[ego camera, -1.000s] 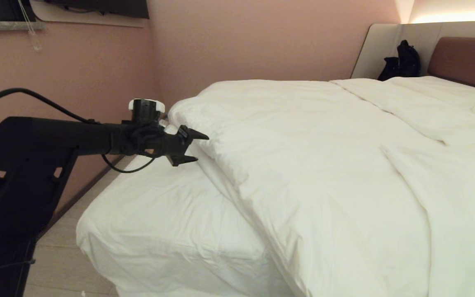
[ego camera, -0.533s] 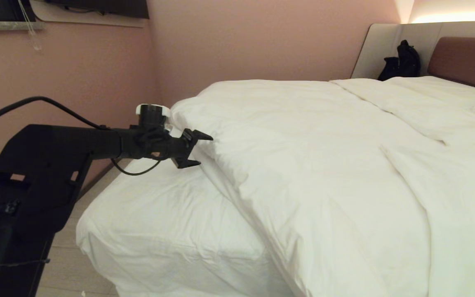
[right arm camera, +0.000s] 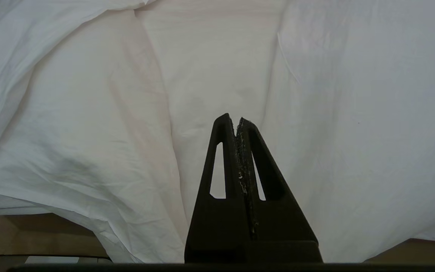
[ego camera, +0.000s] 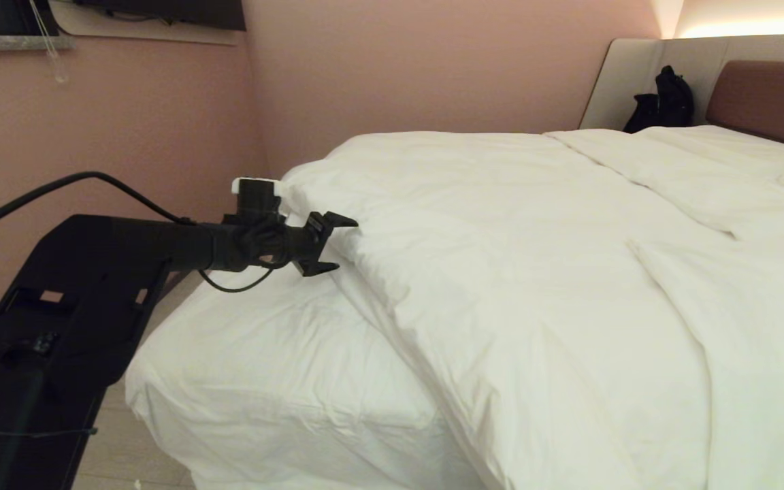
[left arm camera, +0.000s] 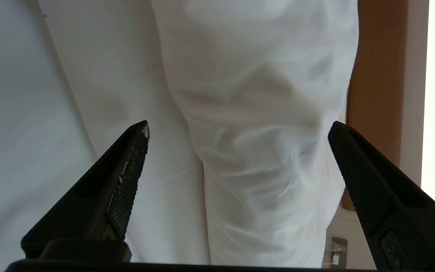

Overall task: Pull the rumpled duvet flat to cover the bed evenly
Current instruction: Hold the folded corner of the quilt

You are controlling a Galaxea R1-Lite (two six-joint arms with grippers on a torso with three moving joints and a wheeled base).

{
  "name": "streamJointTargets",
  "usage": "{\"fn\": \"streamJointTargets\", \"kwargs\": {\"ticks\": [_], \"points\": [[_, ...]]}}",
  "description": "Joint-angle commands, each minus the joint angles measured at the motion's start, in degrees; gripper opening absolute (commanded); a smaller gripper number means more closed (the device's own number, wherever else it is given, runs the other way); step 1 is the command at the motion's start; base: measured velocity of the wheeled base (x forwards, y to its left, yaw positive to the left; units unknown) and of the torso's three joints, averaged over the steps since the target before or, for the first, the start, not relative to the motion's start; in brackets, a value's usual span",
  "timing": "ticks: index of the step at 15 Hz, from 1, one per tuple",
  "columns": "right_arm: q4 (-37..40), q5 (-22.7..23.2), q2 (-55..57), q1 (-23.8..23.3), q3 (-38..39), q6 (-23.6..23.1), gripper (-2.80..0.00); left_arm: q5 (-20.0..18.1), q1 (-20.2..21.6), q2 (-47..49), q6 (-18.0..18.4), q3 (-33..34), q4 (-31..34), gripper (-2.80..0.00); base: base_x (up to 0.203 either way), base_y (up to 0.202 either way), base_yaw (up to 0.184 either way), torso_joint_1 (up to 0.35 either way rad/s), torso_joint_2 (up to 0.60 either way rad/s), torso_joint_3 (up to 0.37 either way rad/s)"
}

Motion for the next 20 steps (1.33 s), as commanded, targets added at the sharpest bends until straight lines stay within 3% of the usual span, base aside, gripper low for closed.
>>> {"fn": "streamJointTargets", "kwargs": {"ticks": [1,6,11,13,20], "points": [[0.0,0.0,0.0,0.0,0.0,0.0,-2.80,-0.3,-0.6,0.9,-0.4,0.0,-0.6,0.00,0.000,0.000,0.000,0.000,0.00,0.000],[0.0,0.0,0.1,0.0,0.0,0.0,-2.80,-0.9,-1.1,2.4,-1.6,-0.1,-3.9,0.00,0.000,0.000,0.000,0.000,0.00,0.000],[0.0,0.0,0.1,0.0,0.0,0.0,-2.80,-2.4,-2.3,3.5,-5.0,-0.1,-9.4,0.00,0.000,0.000,0.000,0.000,0.00,0.000],[0.0,0.0,0.1,0.0,0.0,0.0,-2.80,-2.6,-2.4,3.5,-8.0,-0.1,-12.0,0.00,0.000,0.000,0.000,0.000,0.00,0.000],[0.0,0.0,0.1,0.0,0.0,0.0,-2.80,-3.2,-3.1,2.7,-9.1,-0.1,-13.1,0.00,0.000,0.000,0.000,0.000,0.00,0.000]]}}
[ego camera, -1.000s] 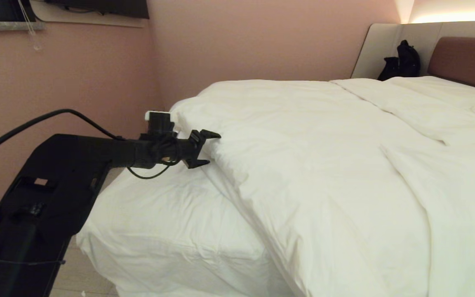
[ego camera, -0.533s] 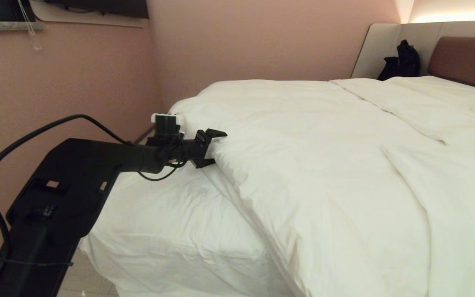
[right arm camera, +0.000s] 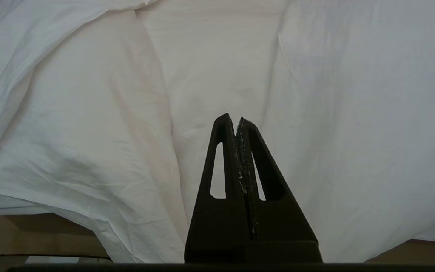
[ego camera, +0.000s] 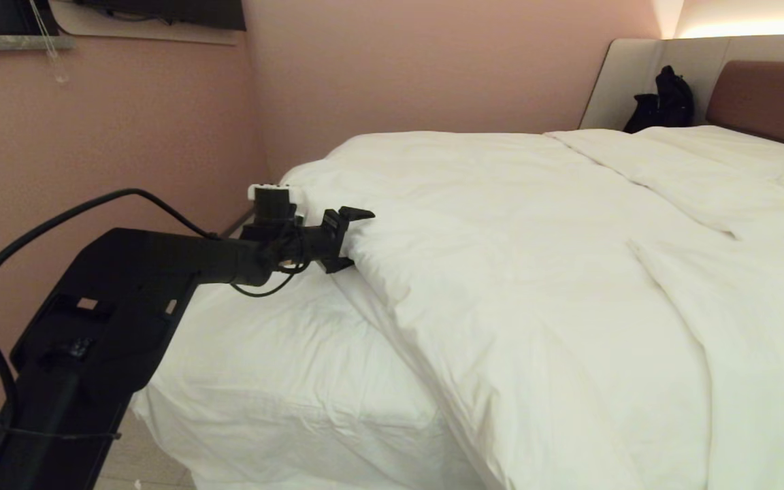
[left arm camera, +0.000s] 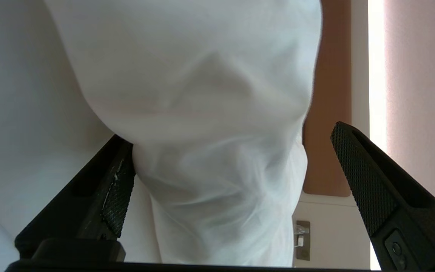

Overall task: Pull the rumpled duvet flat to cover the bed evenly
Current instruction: Hold the folded corner of the quilt

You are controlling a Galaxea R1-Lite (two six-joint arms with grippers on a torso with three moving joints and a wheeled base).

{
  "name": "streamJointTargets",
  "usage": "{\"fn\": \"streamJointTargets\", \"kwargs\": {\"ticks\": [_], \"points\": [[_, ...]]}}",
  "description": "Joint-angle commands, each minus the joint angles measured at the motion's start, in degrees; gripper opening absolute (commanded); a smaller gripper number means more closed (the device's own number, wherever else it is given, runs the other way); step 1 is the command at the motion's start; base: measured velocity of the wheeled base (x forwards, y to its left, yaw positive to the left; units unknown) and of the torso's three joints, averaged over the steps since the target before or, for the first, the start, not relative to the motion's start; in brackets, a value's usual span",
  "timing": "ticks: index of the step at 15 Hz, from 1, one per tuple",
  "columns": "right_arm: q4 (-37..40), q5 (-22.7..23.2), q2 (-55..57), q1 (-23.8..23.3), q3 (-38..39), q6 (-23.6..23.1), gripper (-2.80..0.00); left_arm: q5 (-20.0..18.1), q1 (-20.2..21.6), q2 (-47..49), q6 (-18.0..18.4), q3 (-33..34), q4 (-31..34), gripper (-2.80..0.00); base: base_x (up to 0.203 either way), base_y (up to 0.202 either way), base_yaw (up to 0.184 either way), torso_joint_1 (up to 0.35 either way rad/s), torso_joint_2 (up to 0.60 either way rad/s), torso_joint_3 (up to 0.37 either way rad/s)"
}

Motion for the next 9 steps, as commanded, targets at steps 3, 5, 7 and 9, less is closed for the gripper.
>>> {"fn": "streamJointTargets", "kwargs": {"ticks": [3,5,7,9], "points": [[0.0,0.0,0.1,0.0,0.0,0.0,-2.80,0.4,-2.0,-0.5,-0.5,0.0,-0.3,0.00,0.000,0.000,0.000,0.000,0.00,0.000],[0.0,0.0,0.1,0.0,0.0,0.0,-2.80,0.5,-2.4,-0.2,-0.5,0.0,-0.4,0.00,0.000,0.000,0.000,0.000,0.00,0.000],[0.0,0.0,0.1,0.0,0.0,0.0,-2.80,0.6,-2.5,-0.1,-0.4,0.0,-0.4,0.00,0.000,0.000,0.000,0.000,0.00,0.000],[0.0,0.0,0.1,0.0,0.0,0.0,-2.80,1.1,-2.5,-0.2,-0.4,0.0,-0.5,0.00,0.000,0.000,0.000,0.000,0.00,0.000]]}}
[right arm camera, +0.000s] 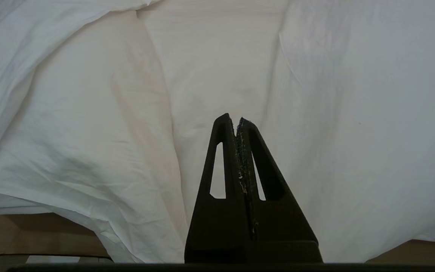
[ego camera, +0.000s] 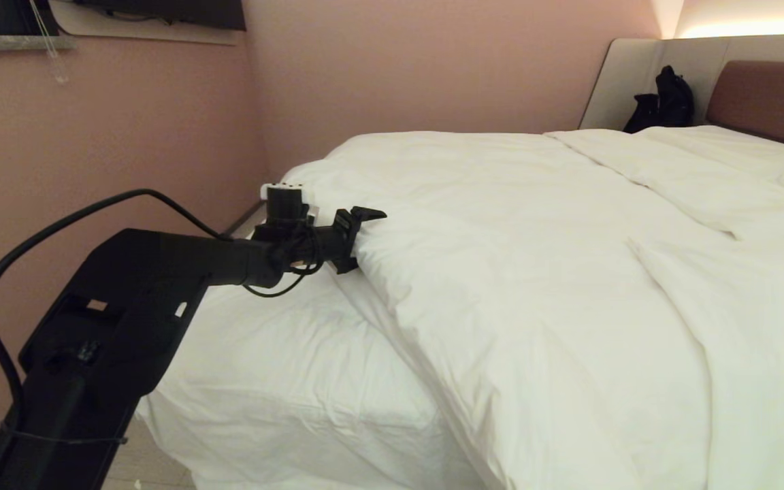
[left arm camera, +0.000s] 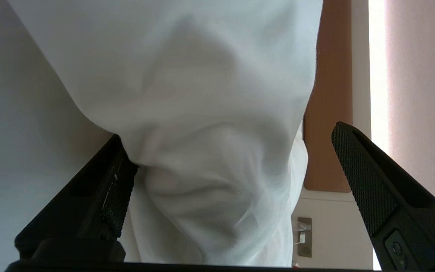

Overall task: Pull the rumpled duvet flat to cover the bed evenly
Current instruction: Hold the folded corner of the quilt

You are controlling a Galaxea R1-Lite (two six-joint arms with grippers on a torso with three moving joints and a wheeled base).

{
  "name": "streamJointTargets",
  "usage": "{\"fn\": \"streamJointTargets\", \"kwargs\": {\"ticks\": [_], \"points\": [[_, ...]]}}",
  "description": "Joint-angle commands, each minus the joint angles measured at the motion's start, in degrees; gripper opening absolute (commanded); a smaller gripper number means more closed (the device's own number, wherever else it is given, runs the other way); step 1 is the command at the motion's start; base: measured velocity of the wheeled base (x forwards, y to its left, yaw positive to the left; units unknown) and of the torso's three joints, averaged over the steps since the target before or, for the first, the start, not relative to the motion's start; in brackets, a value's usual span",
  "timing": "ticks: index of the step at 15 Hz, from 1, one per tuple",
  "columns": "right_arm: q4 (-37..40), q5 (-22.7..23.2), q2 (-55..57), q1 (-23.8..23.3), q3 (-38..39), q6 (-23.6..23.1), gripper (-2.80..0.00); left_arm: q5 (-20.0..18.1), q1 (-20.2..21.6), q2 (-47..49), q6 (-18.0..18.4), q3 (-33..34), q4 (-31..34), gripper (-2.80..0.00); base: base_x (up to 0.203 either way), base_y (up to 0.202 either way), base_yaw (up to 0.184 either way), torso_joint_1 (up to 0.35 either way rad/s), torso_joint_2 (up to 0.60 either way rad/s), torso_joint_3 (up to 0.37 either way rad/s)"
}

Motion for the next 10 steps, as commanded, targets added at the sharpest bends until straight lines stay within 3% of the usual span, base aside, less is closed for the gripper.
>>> {"fn": "streamJointTargets", "kwargs": {"ticks": [1,4,5,10], "points": [[0.0,0.0,0.1,0.0,0.0,0.0,-2.80,-0.2,0.0,0.0,-0.3,0.0,-0.1,0.00,0.000,0.000,0.000,0.000,0.00,0.000],[0.0,0.0,0.0,0.0,0.0,0.0,-2.80,0.1,0.0,0.0,-0.1,0.0,0.0,0.00,0.000,0.000,0.000,0.000,0.00,0.000],[0.0,0.0,0.1,0.0,0.0,0.0,-2.80,0.1,0.0,0.0,-0.1,0.0,0.1,-2.80,0.000,0.000,0.000,0.000,0.00,0.000],[0.0,0.0,0.1,0.0,0.0,0.0,-2.80,0.1,0.0,-0.2,-0.1,0.1,0.0,-2.80,0.000,0.000,0.000,0.000,0.00,0.000]]}}
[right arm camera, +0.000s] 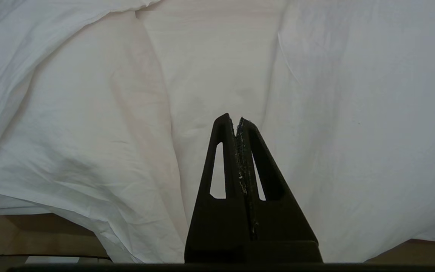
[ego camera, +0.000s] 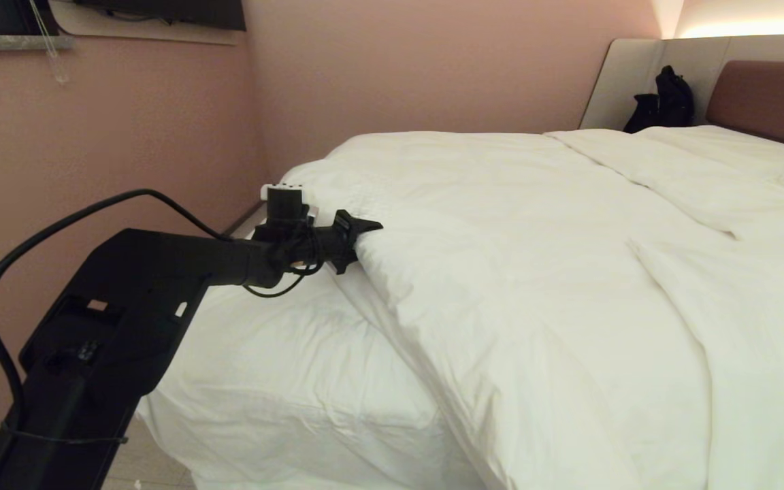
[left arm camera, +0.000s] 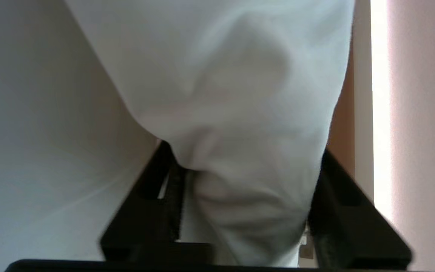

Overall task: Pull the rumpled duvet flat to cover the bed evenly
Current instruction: Hold the folded corner of the quilt, then flatten the corners of the folded blanket

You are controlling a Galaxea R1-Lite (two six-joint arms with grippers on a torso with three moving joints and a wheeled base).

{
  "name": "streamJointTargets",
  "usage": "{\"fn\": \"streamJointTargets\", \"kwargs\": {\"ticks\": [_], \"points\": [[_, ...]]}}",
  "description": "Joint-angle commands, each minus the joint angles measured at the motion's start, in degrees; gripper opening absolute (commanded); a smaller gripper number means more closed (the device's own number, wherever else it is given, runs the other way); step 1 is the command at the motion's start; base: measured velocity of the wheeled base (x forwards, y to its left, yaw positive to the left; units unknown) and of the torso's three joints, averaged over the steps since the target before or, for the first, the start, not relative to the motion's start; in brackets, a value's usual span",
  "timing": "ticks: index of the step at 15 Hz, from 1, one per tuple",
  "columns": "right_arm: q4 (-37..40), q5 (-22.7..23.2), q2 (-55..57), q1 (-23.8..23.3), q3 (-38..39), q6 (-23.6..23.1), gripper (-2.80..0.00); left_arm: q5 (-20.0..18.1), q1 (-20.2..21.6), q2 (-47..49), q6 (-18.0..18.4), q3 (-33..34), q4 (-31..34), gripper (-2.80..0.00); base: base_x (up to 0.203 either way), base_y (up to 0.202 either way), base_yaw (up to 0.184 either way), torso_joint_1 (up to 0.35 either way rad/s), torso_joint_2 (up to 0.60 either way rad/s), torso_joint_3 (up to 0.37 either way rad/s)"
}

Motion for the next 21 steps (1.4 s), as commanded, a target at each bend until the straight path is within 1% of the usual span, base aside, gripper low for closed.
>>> {"fn": "streamJointTargets", "kwargs": {"ticks": [1,10,15,17,19,21], "points": [[0.0,0.0,0.1,0.0,0.0,0.0,-2.80,-0.2,0.0,-0.2,-0.5,0.0,-0.2,-2.80,0.000,0.000,0.000,0.000,0.00,0.000],[0.0,0.0,0.1,0.0,0.0,0.0,-2.80,-0.2,0.0,-1.2,-0.7,1.0,0.9,-2.80,0.000,0.000,0.000,0.000,0.00,0.000],[0.0,0.0,0.1,0.0,0.0,0.0,-2.80,-0.2,0.2,-4.1,-0.6,1.3,4.8,-2.80,0.000,0.000,0.000,0.000,0.00,0.000],[0.0,0.0,0.1,0.0,0.0,0.0,-2.80,-0.1,0.3,-7.6,-0.1,3.4,6.6,-2.80,0.000,0.000,0.000,0.000,0.00,0.000],[0.0,0.0,0.1,0.0,0.0,0.0,-2.80,0.0,0.4,-11.5,1.3,8.1,7.1,-2.80,0.000,0.000,0.000,0.000,0.00,0.000],[0.0,0.0,0.1,0.0,0.0,0.0,-2.80,0.2,0.6,-12.1,1.9,8.8,7.2,-2.80,0.000,0.000,0.000,0.000,0.00,0.000]]}}
